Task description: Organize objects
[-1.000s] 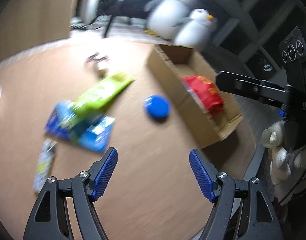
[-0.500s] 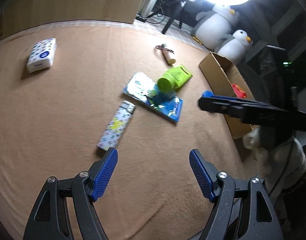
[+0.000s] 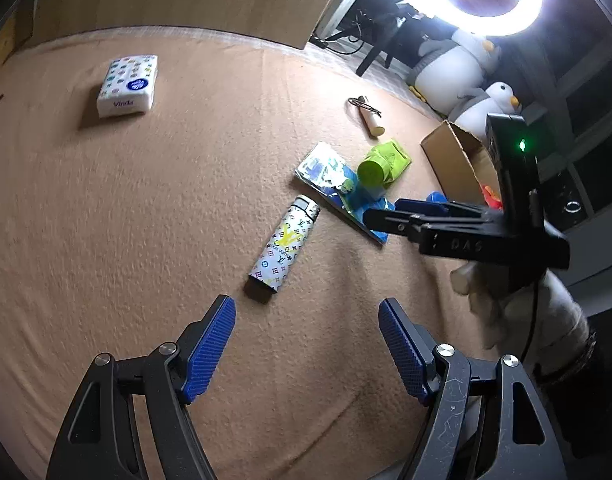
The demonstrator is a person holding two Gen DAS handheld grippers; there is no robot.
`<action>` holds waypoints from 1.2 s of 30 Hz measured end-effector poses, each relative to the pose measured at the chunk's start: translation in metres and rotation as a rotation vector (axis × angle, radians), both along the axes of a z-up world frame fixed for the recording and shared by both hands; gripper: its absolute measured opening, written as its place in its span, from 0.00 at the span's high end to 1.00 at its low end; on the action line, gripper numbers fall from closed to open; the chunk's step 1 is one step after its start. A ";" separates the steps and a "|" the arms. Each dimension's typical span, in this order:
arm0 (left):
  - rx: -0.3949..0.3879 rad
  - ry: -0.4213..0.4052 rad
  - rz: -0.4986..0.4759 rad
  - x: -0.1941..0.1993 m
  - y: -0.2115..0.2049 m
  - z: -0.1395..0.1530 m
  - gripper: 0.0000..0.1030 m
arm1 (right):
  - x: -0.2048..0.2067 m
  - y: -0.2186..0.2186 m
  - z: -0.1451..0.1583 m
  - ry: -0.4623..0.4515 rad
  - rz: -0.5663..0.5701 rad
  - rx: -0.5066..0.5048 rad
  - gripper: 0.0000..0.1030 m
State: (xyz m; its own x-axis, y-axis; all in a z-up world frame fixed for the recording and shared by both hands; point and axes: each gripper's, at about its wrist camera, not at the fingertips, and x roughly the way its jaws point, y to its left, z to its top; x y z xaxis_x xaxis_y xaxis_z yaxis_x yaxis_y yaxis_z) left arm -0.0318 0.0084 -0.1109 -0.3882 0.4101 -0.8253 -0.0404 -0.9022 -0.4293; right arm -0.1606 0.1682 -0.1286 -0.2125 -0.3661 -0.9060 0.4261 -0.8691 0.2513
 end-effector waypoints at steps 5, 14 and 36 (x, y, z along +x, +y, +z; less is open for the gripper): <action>-0.001 -0.003 0.005 0.000 -0.005 -0.003 0.25 | 0.012 -0.016 0.000 -0.026 0.021 -0.064 0.33; 0.004 -0.001 0.001 0.001 -0.012 -0.004 0.25 | 0.016 -0.048 0.000 -0.032 0.032 -0.096 0.33; 0.032 0.013 0.046 0.003 -0.046 -0.004 0.25 | 0.009 -0.054 0.029 -0.109 -0.011 -0.254 0.33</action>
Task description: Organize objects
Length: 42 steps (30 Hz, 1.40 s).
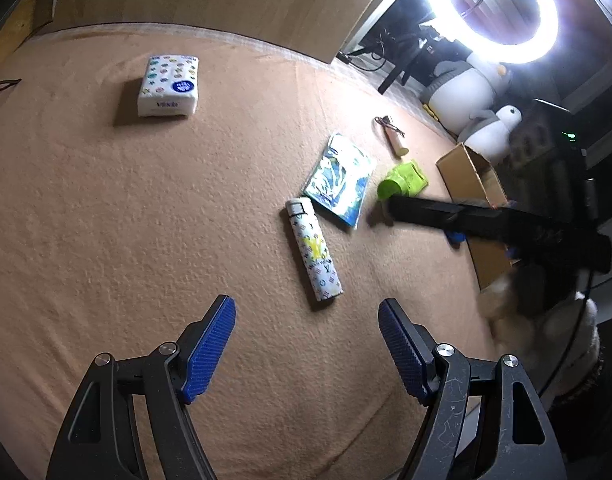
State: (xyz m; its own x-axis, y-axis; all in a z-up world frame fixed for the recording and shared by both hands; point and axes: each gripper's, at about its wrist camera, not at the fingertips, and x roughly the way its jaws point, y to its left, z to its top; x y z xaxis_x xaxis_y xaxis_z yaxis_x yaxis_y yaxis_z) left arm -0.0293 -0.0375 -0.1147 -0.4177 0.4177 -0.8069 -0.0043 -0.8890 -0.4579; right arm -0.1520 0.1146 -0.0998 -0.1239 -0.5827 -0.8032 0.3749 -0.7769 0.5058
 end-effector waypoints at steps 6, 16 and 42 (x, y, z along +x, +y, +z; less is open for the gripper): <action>0.004 0.004 -0.005 -0.001 0.001 0.001 0.25 | -0.040 0.031 0.019 0.045 -0.146 0.006 0.38; 0.002 -0.010 0.003 0.003 0.009 -0.004 0.25 | -0.078 0.012 -0.016 -0.002 -0.058 0.245 0.60; 0.005 -0.004 -0.012 0.005 0.028 0.000 0.25 | -0.082 -0.021 -0.021 0.064 0.133 0.515 0.64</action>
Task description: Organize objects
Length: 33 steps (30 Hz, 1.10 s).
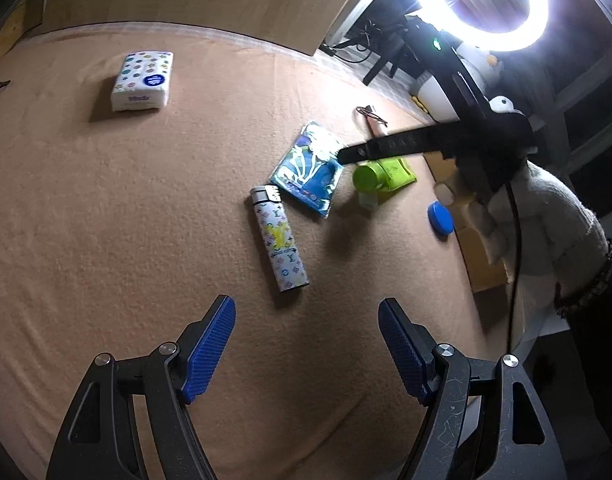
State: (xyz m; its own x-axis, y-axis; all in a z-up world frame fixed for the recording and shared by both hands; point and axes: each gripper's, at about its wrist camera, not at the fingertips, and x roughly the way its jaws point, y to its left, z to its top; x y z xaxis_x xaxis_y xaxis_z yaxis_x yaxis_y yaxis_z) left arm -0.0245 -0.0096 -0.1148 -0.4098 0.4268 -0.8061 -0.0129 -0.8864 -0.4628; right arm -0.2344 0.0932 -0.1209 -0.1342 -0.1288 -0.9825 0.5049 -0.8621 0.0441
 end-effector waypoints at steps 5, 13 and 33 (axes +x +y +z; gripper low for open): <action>0.013 -0.001 -0.002 -0.003 -0.001 -0.001 0.25 | 0.014 0.013 0.010 0.005 0.042 0.055 0.64; 0.015 0.013 -0.073 -0.012 0.027 0.003 0.25 | 0.055 0.058 0.016 -0.035 0.002 -0.007 0.64; -0.037 0.051 -0.370 -0.090 0.143 0.003 0.36 | 0.107 0.169 0.012 -0.065 -0.533 -0.460 0.54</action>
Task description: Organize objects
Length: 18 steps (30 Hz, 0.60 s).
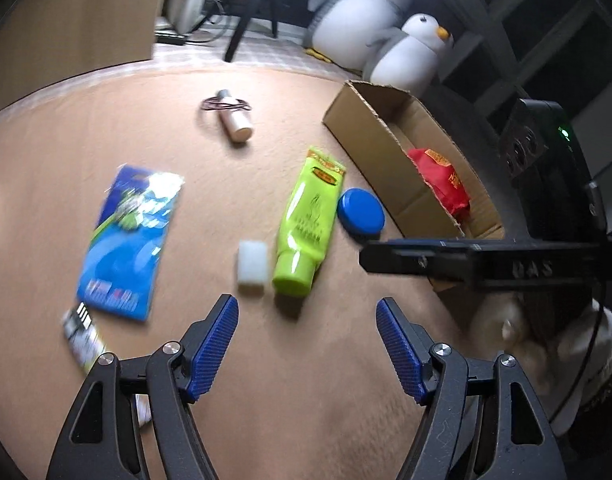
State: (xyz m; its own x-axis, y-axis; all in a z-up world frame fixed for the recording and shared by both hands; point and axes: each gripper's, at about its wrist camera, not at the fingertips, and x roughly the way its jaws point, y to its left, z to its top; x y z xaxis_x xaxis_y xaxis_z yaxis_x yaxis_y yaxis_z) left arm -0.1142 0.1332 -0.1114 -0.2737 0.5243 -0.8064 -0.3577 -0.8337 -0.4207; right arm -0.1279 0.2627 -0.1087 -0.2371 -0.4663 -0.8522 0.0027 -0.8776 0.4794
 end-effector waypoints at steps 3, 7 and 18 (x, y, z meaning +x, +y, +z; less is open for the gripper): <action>0.000 -0.015 -0.018 -0.016 0.010 -0.007 0.49 | 0.001 0.007 0.000 0.000 -0.025 -0.014 0.54; -0.016 -0.027 -0.044 -0.025 0.022 -0.015 0.49 | -0.002 0.010 0.000 0.000 -0.039 -0.046 0.54; -0.033 -0.058 -0.096 -0.019 0.047 -0.024 0.49 | -0.013 0.008 -0.012 -0.027 -0.048 -0.037 0.54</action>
